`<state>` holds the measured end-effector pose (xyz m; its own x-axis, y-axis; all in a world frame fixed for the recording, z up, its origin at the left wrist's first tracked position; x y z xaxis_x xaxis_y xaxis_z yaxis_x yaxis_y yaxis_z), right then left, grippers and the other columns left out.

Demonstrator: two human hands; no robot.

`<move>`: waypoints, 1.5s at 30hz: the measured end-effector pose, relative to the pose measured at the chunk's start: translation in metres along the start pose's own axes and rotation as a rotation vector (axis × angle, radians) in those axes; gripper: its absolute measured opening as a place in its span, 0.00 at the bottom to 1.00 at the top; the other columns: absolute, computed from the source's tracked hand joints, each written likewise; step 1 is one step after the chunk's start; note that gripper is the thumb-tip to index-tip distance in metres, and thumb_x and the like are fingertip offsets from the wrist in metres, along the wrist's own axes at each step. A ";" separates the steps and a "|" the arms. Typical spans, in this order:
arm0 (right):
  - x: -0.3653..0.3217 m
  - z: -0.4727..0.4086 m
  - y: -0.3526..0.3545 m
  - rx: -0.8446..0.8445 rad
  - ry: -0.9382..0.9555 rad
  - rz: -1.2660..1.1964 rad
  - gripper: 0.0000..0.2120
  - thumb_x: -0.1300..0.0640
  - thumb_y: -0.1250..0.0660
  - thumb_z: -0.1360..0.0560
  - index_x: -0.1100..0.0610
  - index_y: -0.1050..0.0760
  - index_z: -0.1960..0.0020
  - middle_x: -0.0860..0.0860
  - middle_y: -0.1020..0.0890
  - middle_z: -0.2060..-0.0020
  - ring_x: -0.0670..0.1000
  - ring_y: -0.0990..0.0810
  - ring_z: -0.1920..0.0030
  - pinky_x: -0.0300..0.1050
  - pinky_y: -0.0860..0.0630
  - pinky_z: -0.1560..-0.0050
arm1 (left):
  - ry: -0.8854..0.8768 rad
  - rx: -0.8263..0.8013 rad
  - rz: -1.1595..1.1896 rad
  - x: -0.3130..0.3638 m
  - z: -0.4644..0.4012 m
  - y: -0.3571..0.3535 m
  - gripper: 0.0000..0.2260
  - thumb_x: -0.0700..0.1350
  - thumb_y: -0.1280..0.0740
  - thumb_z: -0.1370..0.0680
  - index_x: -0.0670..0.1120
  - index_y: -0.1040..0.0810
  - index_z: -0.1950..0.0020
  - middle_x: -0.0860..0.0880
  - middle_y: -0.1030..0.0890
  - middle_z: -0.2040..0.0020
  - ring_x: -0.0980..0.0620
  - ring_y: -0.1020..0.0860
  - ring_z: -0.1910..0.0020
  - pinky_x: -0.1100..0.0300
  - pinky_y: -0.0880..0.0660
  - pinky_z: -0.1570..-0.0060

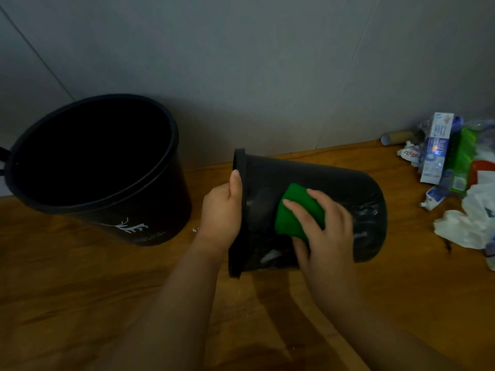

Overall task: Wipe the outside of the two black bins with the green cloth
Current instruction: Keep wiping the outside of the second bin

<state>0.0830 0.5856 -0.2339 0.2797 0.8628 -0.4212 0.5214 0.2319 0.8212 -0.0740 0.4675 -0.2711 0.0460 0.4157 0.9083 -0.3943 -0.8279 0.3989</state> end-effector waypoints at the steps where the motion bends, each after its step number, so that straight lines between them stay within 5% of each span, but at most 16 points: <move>1: -0.005 0.001 -0.001 0.007 0.017 -0.004 0.29 0.61 0.30 0.32 0.48 0.30 0.32 0.54 0.33 0.30 0.60 0.36 0.31 0.64 0.29 0.37 | -0.003 0.000 -0.002 0.001 0.001 -0.001 0.33 0.61 0.50 0.17 0.33 0.23 0.56 0.40 0.23 0.64 0.38 0.22 0.61 0.50 0.27 0.62; 7: -0.046 0.010 -0.016 -0.106 0.333 0.020 0.27 0.58 0.34 0.32 0.47 0.29 0.33 0.54 0.31 0.31 0.59 0.34 0.33 0.58 0.33 0.35 | -0.039 0.026 -0.041 0.007 0.002 0.004 0.33 0.59 0.51 0.16 0.31 0.24 0.58 0.36 0.21 0.64 0.35 0.22 0.60 0.42 0.25 0.60; 13: 0.033 0.010 0.009 0.037 -0.156 0.008 0.33 0.65 0.26 0.32 0.48 0.29 0.31 0.53 0.35 0.30 0.60 0.37 0.32 0.60 0.31 0.37 | 0.008 -0.015 0.004 0.006 0.002 -0.001 0.31 0.58 0.51 0.16 0.35 0.20 0.55 0.41 0.19 0.61 0.43 0.20 0.57 0.49 0.23 0.56; 20: -0.006 0.001 -0.008 -0.068 0.153 0.014 0.26 0.59 0.33 0.30 0.49 0.28 0.32 0.54 0.32 0.30 0.61 0.35 0.32 0.64 0.28 0.37 | 0.004 -0.002 0.002 0.004 0.001 0.001 0.33 0.60 0.50 0.17 0.32 0.22 0.56 0.34 0.20 0.59 0.36 0.21 0.57 0.42 0.23 0.56; 26: 0.075 0.003 0.020 0.087 -0.258 -0.002 0.26 0.60 0.32 0.27 0.48 0.31 0.30 0.53 0.36 0.29 0.60 0.37 0.31 0.63 0.29 0.37 | 0.015 -0.035 0.031 0.007 0.001 -0.004 0.31 0.59 0.51 0.16 0.34 0.21 0.56 0.44 0.23 0.64 0.46 0.22 0.62 0.52 0.25 0.59; 33: 0.051 -0.010 0.016 0.039 -0.020 0.083 0.26 0.56 0.29 0.29 0.51 0.29 0.32 0.55 0.30 0.33 0.61 0.32 0.34 0.60 0.28 0.39 | 0.025 -0.025 0.055 0.005 -0.001 -0.001 0.28 0.57 0.50 0.16 0.40 0.21 0.60 0.48 0.23 0.66 0.55 0.22 0.66 0.66 0.27 0.67; 37: 0.084 -0.027 0.026 0.110 -0.159 0.044 0.23 0.53 0.33 0.26 0.50 0.29 0.31 0.55 0.31 0.34 0.60 0.33 0.35 0.57 0.30 0.38 | 0.005 -0.022 0.065 0.007 0.000 -0.003 0.29 0.57 0.50 0.16 0.37 0.21 0.57 0.48 0.23 0.66 0.55 0.23 0.66 0.62 0.26 0.64; 40: 0.089 -0.025 0.024 0.115 -0.179 0.037 0.22 0.54 0.34 0.25 0.50 0.29 0.31 0.55 0.32 0.33 0.60 0.34 0.34 0.55 0.31 0.38 | 0.014 0.039 0.118 0.006 0.005 0.001 0.26 0.58 0.48 0.17 0.43 0.23 0.64 0.55 0.23 0.72 0.62 0.24 0.72 0.70 0.29 0.70; 45: 0.088 -0.023 0.026 0.105 -0.179 0.050 0.22 0.54 0.34 0.24 0.50 0.30 0.30 0.54 0.32 0.33 0.58 0.35 0.34 0.50 0.34 0.37 | 0.027 0.017 0.194 -0.005 0.029 -0.011 0.25 0.59 0.47 0.18 0.43 0.20 0.57 0.49 0.19 0.62 0.57 0.19 0.62 0.65 0.24 0.63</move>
<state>0.1027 0.6777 -0.2406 0.4416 0.7763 -0.4500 0.5819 0.1340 0.8022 -0.0436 0.4638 -0.2763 -0.0542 0.2576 0.9647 -0.3777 -0.8997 0.2190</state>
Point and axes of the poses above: each hand's wrist, its own z-axis away from the middle knuckle, its own y-axis out of the back of the hand, x = y × z, the point moved 10 cm from there along -z, towards the middle knuckle
